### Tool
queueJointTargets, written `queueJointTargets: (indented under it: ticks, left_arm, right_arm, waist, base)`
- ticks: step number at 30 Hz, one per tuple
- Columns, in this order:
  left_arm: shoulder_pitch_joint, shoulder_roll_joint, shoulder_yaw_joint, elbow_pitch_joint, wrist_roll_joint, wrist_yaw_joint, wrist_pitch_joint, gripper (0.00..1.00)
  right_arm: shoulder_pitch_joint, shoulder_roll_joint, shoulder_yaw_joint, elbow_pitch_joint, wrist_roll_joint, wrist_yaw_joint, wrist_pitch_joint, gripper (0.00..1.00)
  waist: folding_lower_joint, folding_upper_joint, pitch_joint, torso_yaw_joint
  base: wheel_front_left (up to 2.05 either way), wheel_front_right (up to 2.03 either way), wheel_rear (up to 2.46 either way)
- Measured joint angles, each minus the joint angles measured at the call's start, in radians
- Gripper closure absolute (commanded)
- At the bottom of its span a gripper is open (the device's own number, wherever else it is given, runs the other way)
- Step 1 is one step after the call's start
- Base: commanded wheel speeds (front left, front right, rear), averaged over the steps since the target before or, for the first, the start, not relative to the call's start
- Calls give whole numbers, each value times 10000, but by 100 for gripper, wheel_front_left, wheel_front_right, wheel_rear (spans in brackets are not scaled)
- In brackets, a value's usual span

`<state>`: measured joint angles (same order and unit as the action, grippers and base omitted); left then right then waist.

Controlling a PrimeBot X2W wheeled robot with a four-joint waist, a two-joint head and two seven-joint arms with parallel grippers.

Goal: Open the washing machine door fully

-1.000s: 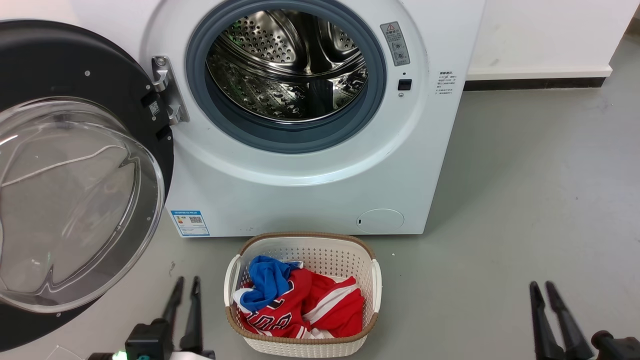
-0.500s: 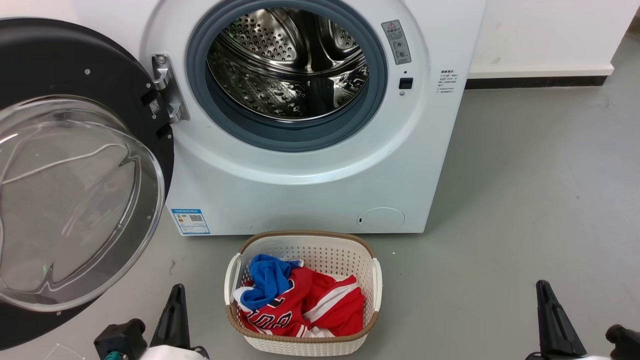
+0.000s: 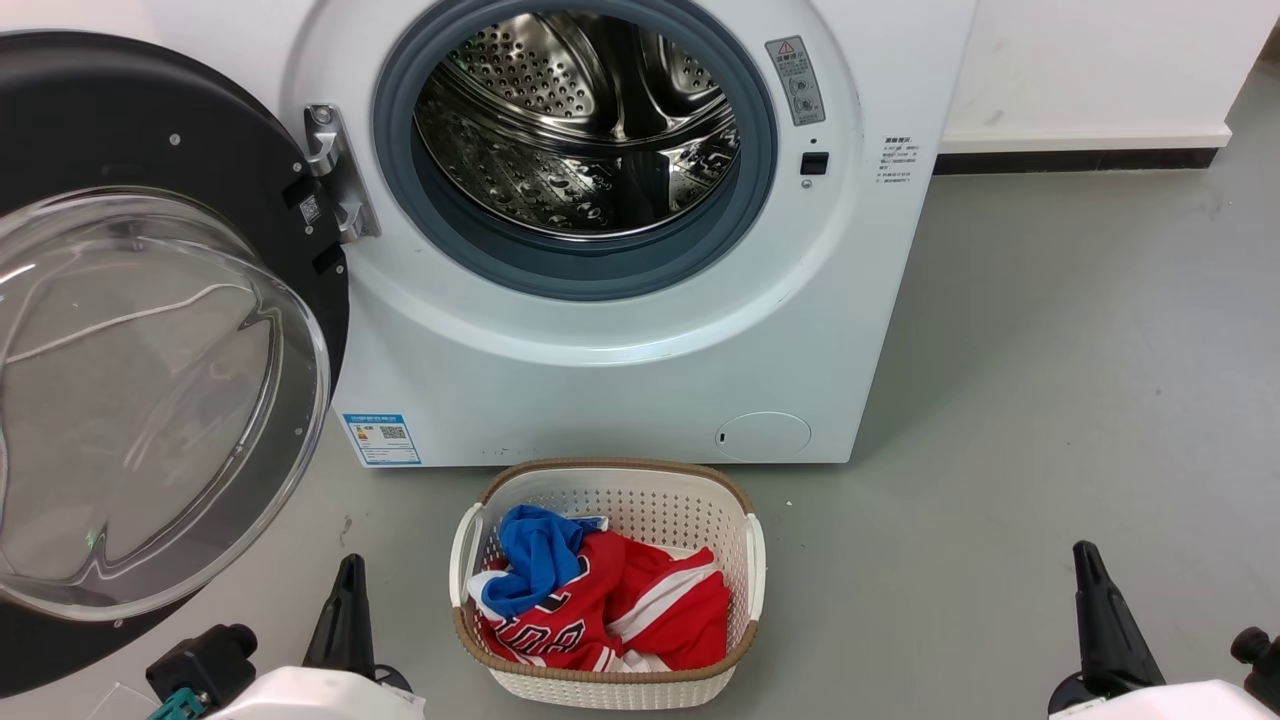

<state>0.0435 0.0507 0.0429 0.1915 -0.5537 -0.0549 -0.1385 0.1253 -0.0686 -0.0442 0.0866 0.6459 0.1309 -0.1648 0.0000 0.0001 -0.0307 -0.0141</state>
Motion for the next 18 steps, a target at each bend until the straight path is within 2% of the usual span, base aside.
queueJointTargets:
  ticks: [8,9,18]
  left_arm:
    - [-154,0,73,61,-1266,-94,305,100]
    - [-260,0,107,86,-1726,-130,405,100]
    - [-405,0,217,146,-2980,-209,721,100]
  right_arm:
    - [-269,-44,10,173,1231,-2,265,100]
    - [-338,-52,6,244,1661,-2,380,100]
    - [-607,-82,2,435,2861,-2,629,100]
  waist:
    - [1,0,28,12]
    - [0,0,38,16]
    - [0,0,69,29]
  base:
    - [0,0,0]
    - [0,0,0]
    - [0,0,0]
